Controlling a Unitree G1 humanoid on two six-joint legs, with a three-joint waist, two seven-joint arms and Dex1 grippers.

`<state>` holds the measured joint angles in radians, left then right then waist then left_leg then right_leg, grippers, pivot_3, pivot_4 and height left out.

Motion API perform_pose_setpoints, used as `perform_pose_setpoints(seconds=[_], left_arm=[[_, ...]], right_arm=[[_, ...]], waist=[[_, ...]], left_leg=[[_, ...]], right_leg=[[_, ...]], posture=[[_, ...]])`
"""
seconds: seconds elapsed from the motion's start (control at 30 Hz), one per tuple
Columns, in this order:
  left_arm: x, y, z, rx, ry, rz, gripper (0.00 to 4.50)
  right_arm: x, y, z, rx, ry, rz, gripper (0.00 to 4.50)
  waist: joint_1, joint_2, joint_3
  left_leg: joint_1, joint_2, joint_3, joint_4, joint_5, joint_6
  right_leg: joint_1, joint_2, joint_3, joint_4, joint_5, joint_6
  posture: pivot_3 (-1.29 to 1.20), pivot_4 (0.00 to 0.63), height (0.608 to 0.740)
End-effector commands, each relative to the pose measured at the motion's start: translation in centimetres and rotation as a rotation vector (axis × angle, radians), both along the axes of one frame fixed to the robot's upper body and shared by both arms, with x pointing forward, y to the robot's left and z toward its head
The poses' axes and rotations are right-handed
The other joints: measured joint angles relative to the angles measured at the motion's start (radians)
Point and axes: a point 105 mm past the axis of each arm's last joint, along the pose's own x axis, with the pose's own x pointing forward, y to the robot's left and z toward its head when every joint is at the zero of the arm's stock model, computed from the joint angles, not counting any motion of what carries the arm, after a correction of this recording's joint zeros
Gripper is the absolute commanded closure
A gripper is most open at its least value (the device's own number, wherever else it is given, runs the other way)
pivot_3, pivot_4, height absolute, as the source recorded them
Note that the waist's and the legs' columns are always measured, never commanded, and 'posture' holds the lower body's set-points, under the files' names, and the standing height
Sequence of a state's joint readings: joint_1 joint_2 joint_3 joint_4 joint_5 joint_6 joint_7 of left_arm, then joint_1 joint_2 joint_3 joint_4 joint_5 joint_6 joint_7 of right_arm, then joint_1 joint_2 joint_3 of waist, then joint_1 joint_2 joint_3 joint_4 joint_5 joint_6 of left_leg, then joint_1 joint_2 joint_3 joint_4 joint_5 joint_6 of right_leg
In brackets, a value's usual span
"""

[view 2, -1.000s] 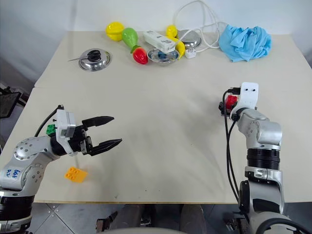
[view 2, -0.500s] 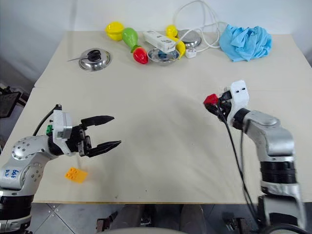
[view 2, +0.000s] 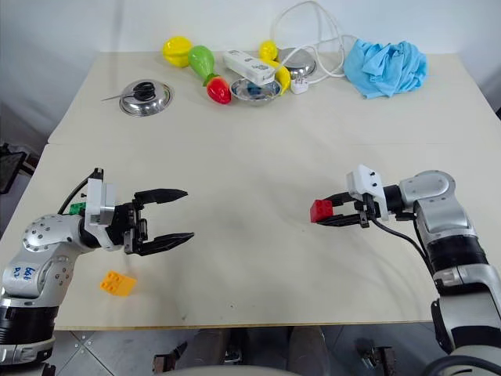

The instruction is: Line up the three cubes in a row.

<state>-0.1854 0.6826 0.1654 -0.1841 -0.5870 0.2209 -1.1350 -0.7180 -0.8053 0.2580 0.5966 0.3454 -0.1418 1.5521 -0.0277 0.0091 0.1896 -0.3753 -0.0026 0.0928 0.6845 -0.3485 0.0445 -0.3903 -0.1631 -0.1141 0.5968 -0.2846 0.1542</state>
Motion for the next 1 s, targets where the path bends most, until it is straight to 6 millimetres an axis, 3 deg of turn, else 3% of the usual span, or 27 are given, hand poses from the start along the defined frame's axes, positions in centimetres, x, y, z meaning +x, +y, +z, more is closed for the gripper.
perform_pose_setpoints(seconds=[0.03, 0.23, 0.37, 0.5, 0.53, 0.6, 0.77, 0.87, 1.0], left_arm=[[-0.5, 0.0, 0.7, 0.005, -0.027, -0.013, 0.0], [-0.6, 0.3, 1.0, 0.018, -0.034, 0.002, 0.0], [-0.6, 1.0, 1.2, 0.02, -0.024, 0.037, 0.0], [-0.7, 3.1, 2.6, -0.008, -0.054, 0.158, 0.0], [-1.0, 3.9, 3.0, -0.019, -0.064, 0.206, 0.0], [-1.7, 5.9, 3.3, -0.029, -0.075, 0.311, 0.0], [-4.0, 11.5, 2.5, -0.058, -0.091, 0.608, 0.0], [-6.4, 17.2, 0.7, -0.097, -0.102, 0.908, 0.0], [-9.7, 21.4, -1.7, -0.11, -0.087, 1.157, 0.0]], right_arm=[[-0.1, 0.3, -0.3, -0.009, -0.001, 0.078, 3.01], [0.9, 0.3, -0.9, -0.036, 0.033, 0.058, 3.01], [1.3, 0.4, 0.1, 0.012, 0.018, 0.044, 1.74], [1.6, -0.3, 3.2, 0.068, -0.143, 0.046, 0.36], [1.7, -0.6, 4.2, 0.092, -0.169, 0.032, 0.03], [1.0, -0.9, 5.4, 0.131, -0.21, 0.041, 0.03], [-3.1, 0.2, 5.4, 0.259, -0.165, 0.167, 0.03], [-4.7, 2.2, 5.1, 0.412, -0.16, 0.216, 0.03], [-6.0, 4.2, 4.4, 0.525, -0.154, 0.21, 0.03]], waist=[[0.0, 0.0, 0.0], [0.0, 0.0, 0.0], [-0.001, 0.0, 0.0], [-0.001, 0.0, 0.0], [-0.001, 0.0, 0.0], [-0.001, 0.0, 0.0], [0.001, -0.001, 0.0], [0.001, -0.001, 0.0], [0.002, -0.001, 0.0]], left_leg=[[0.0, 0.0, 0.0, 0.0, 0.0, 0.0], [0.0, 0.0, 0.0, 0.001, 0.0, 0.0], [0.0, 0.0, -0.001, 0.001, 0.0, 0.0], [0.0, 0.0, -0.001, 0.001, 0.0, 0.0], [0.0, 0.0, -0.001, 0.001, 0.0, 0.0], [0.0, 0.0, -0.001, 0.0, 0.0, 0.0], [0.0, 0.001, -0.002, 0.0, -0.002, -0.001], [0.0, 0.001, -0.002, 0.001, -0.002, -0.001], [0.003, 0.002, 0.001, 0.001, -0.002, -0.001]], right_leg=[[0.0, 0.0, 0.0, 0.0, 0.0, 0.0], [0.0, -0.001, 0.0, 0.0, 0.0, 0.0], [0.0, -0.001, 0.0, 0.001, 0.0, 0.0], [0.0, -0.001, 0.0, 0.0, 0.0, 0.0], [0.0, -0.001, 0.0, 0.0, 0.0, 0.0], [0.0, -0.002, 0.0, 0.0, 0.0, 0.0], [0.0, -0.002, -0.004, 0.0, -0.001, -0.002], [0.002, -0.002, -0.004, -0.001, -0.001, -0.001], [0.002, -0.002, -0.004, 0.0, -0.001, -0.001]], posture=[[0.0, 0.15, 0.74], [0.0, 0.15, 0.74], [0.0, 0.15, 0.74], [0.0, 0.15, 0.74], [0.0, 0.15, 0.74], [0.0, 0.15, 0.74], [0.0, 0.15, 0.74], [0.0, 0.15, 0.74], [0.0, 0.15, 0.74]])
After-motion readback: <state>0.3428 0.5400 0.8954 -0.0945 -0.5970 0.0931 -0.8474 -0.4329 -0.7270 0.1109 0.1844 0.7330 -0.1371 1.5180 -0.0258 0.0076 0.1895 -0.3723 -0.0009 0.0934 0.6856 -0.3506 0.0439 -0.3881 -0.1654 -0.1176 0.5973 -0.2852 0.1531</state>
